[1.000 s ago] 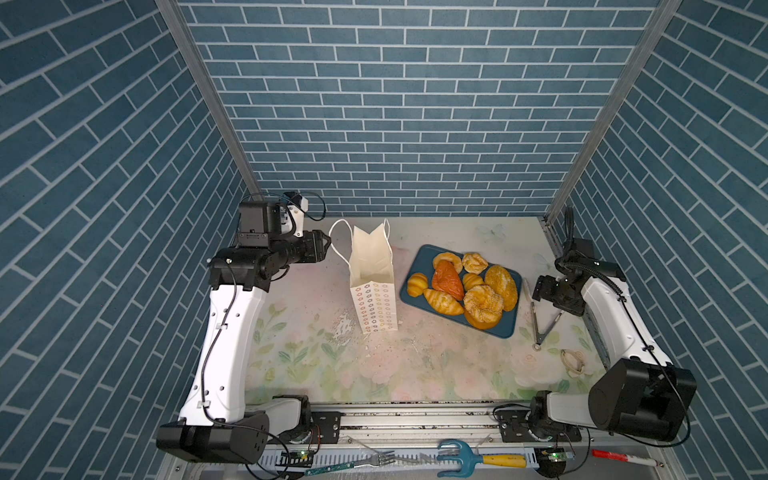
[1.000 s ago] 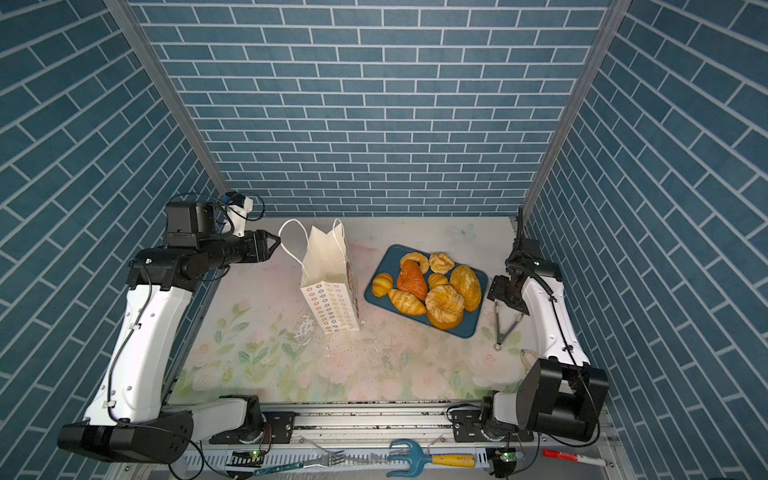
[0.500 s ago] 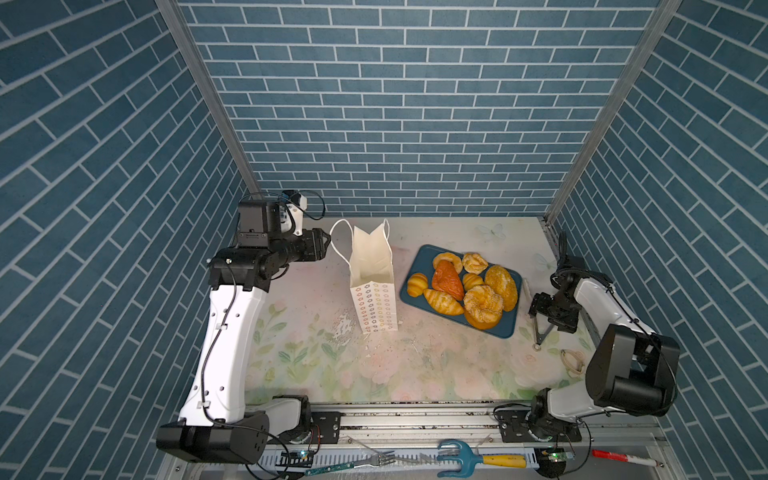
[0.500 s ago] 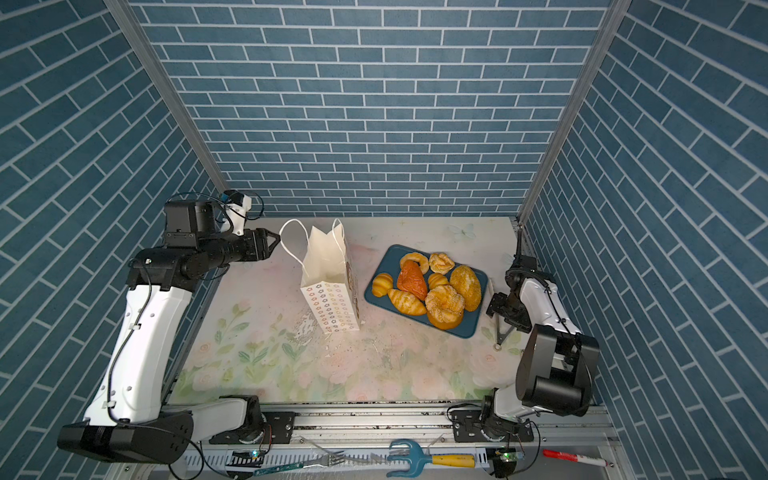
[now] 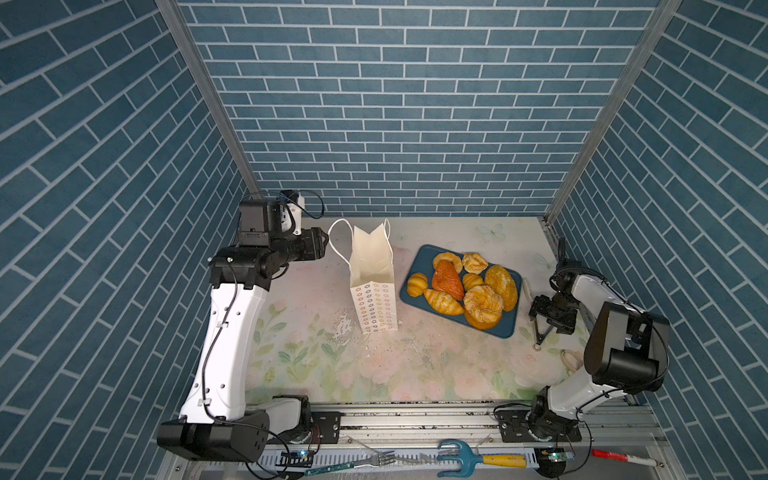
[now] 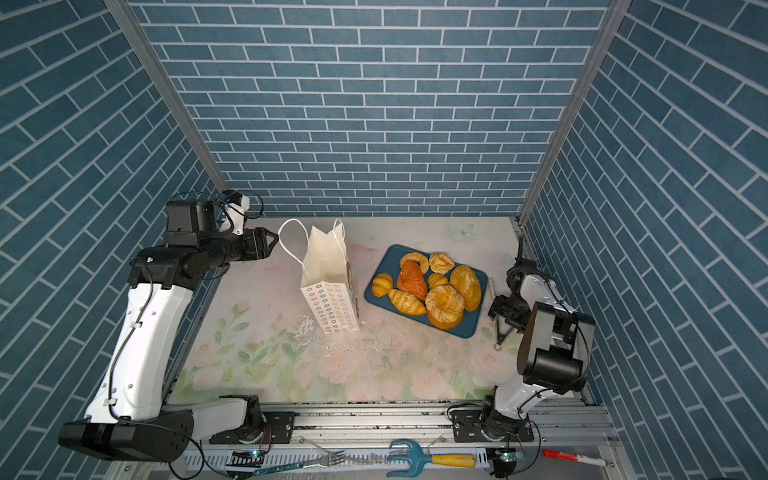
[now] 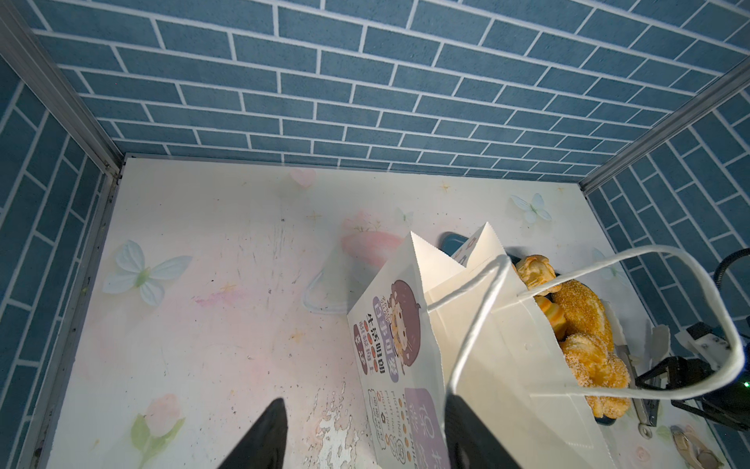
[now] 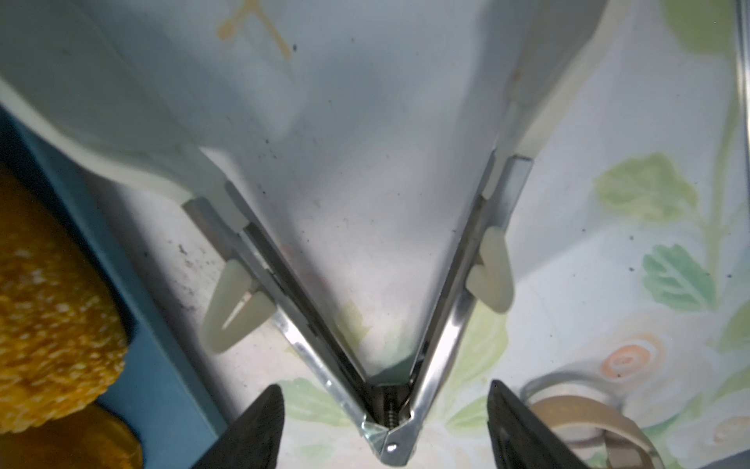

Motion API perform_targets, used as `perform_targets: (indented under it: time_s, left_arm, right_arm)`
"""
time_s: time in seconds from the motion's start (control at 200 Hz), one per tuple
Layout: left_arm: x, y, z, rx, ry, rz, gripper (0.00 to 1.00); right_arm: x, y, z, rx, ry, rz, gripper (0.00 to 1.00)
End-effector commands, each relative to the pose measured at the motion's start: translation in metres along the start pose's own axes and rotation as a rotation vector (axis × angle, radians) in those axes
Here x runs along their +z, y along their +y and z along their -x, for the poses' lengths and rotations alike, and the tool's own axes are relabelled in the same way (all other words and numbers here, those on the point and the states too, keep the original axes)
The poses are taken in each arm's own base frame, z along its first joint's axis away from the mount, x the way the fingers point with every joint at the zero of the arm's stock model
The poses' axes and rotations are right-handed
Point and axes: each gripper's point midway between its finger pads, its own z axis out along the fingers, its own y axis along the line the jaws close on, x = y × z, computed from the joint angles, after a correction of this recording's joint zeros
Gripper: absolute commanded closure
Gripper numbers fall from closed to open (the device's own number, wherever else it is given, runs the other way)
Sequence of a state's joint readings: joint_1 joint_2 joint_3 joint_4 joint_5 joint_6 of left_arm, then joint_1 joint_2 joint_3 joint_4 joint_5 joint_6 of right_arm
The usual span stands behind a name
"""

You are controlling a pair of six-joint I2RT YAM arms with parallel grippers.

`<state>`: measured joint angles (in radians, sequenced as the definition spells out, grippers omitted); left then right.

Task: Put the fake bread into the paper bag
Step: 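Lower the right gripper onto the metal tongs beside the tray, then close the right gripper on the tongs' hinged end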

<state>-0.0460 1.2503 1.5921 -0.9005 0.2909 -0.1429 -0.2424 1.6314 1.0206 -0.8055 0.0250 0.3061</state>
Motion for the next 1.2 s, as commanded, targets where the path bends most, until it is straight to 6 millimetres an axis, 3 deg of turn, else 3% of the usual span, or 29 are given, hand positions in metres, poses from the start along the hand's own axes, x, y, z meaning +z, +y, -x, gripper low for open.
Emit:
perform_targets:
  time_s: [0.0,0.415,0.6,0.75,1.005,1.195]
  left_arm:
    - [0.000,0.004,0.002,-0.012,-0.012,0.020,0.36]
    - [-0.005,0.013,0.010,-0.024,-0.051,0.082,0.35]
    - [0.005,0.017,0.010,-0.020,-0.037,0.091,0.34]
    - [0.012,0.020,0.012,-0.017,-0.032,0.101,0.33]
    - [0.016,0.016,0.018,-0.004,-0.035,0.075,0.33]
    - [0.014,0.014,0.019,-0.001,-0.043,0.067,0.32]
  right_arm:
    - [0.009,-0.004,0.003,-0.007,0.016,-0.018,0.22]
    - [0.020,0.000,0.026,-0.022,-0.038,0.006,0.29]
    - [0.017,0.011,0.044,-0.070,-0.077,0.050,0.33]
    - [0.011,0.007,0.049,-0.072,-0.094,0.022,0.33]
    - [-0.018,0.004,0.033,-0.038,-0.127,0.044,0.27]
    - [-0.013,-0.001,0.013,-0.050,-0.089,0.042,0.25]
